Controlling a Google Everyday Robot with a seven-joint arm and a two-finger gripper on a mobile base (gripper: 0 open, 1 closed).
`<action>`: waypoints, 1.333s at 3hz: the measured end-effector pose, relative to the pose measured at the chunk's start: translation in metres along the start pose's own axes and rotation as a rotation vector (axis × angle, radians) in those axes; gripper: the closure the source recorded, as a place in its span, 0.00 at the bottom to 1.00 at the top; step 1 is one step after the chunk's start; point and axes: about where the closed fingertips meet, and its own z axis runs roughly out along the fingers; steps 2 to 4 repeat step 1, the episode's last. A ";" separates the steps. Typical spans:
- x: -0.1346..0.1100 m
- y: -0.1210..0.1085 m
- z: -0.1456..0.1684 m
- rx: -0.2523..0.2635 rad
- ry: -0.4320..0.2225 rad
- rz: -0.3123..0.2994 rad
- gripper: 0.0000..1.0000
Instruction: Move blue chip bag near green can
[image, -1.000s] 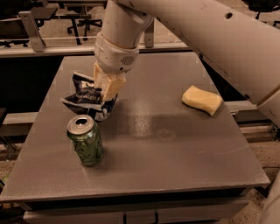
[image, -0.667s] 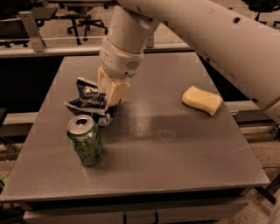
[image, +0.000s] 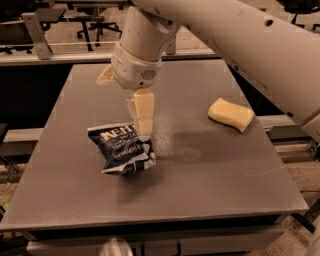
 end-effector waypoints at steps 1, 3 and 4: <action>0.000 0.000 0.000 0.000 0.000 0.000 0.00; 0.000 0.000 0.000 0.000 0.000 0.000 0.00; 0.000 0.000 0.000 0.000 0.000 0.000 0.00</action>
Offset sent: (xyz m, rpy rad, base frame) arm 0.0000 0.0000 0.0000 0.0000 0.0000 0.0000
